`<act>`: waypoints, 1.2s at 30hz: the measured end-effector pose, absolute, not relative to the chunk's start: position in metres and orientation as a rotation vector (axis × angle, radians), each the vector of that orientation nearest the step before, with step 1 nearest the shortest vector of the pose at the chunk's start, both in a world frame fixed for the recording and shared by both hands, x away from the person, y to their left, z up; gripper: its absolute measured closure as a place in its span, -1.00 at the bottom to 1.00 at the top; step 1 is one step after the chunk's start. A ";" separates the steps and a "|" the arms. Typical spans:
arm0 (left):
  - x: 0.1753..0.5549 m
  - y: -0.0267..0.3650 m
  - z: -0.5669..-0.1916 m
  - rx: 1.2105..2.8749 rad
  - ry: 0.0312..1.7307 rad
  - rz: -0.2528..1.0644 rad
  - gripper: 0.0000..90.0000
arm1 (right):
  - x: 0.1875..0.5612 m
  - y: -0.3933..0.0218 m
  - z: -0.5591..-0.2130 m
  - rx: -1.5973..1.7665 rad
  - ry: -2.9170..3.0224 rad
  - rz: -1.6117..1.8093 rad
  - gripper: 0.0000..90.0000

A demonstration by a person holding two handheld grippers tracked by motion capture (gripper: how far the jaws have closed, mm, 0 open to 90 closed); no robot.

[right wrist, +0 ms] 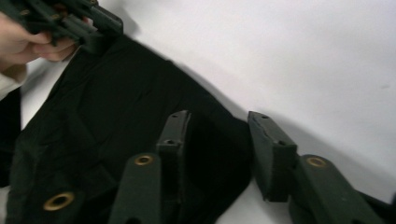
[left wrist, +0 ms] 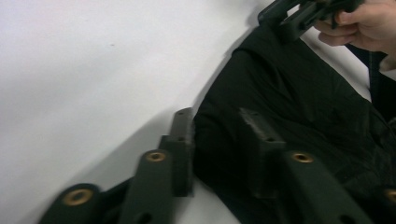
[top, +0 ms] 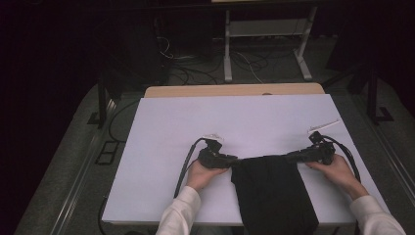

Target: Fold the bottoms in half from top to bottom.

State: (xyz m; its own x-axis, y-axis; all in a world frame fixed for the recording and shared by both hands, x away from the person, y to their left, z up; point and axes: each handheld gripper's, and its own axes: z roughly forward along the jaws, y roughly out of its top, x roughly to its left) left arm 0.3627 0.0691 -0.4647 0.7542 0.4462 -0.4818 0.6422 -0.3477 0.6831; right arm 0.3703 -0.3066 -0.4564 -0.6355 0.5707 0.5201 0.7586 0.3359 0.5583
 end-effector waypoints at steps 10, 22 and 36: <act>0.359 0.069 -0.458 2.030 0.781 -0.208 0.86 | 0.368 -0.301 -0.454 -1.205 -2.377 -1.132 0.81; 0.355 0.077 -0.434 2.029 0.733 -0.086 0.88 | 0.366 -0.290 -0.435 -1.227 -2.409 -1.203 0.84; 0.362 0.108 -0.413 2.047 0.756 -0.012 0.89 | 0.385 -0.254 -0.424 -1.213 -2.454 -1.197 0.84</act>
State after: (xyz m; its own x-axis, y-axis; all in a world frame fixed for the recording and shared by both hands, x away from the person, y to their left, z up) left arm 0.3618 0.1076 -0.4126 0.8111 0.5071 -0.2915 0.5158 -0.3848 0.7654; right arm 0.3848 -0.2535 -0.4244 -0.6607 0.6014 0.4493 0.7242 0.3533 0.5921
